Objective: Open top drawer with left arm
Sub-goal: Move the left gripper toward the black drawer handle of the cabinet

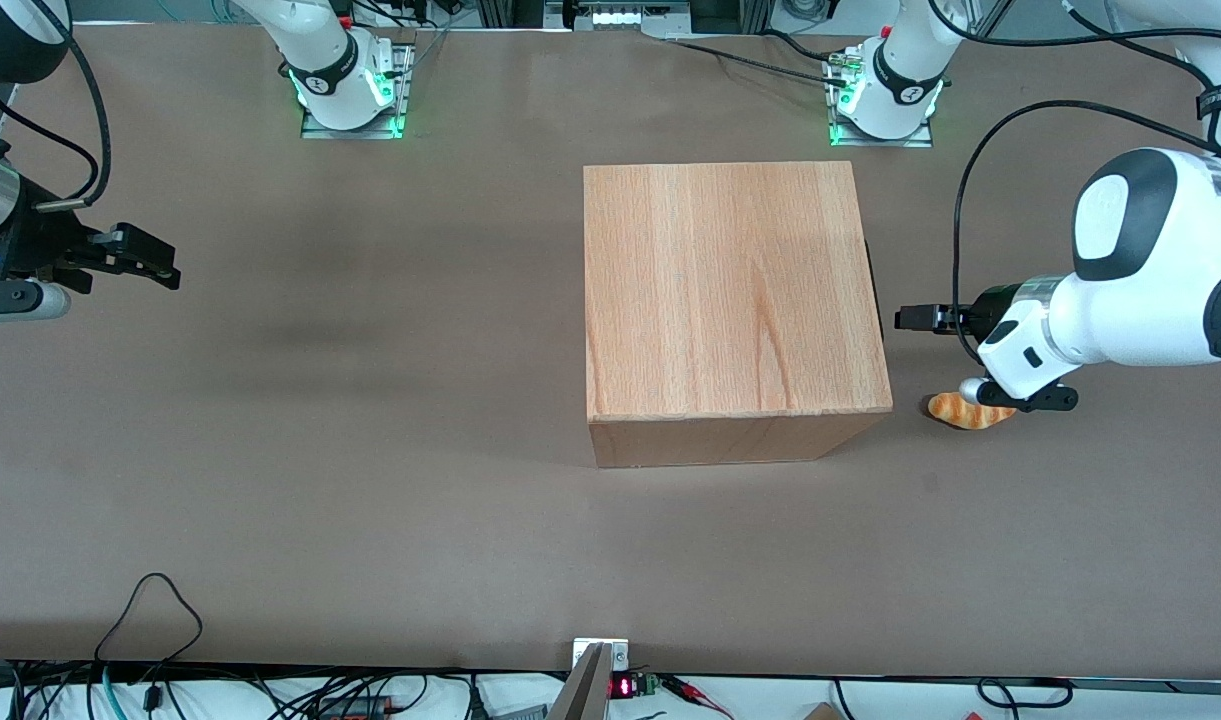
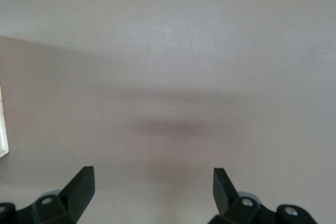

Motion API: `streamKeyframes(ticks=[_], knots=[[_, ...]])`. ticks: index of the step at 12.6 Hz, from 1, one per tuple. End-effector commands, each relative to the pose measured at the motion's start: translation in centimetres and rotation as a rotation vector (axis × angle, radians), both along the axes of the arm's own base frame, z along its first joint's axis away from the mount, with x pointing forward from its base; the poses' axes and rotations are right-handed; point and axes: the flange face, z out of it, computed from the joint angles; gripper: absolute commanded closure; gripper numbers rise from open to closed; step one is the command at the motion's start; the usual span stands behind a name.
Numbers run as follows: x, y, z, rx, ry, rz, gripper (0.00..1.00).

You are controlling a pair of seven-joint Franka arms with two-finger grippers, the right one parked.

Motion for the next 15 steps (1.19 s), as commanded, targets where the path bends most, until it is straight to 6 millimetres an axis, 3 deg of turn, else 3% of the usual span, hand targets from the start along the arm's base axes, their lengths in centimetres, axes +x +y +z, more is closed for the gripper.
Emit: streamKeyframes(ticks=[1,6,15], knots=[[-0.2,-0.1,-0.6,-0.029,0.001,0.001,0.00],[-0.5,0.3,-2.4,-0.063,0.041,0.030,0.00],[-1.5,-0.4,-2.6,-0.131,0.104,0.044,0.00]])
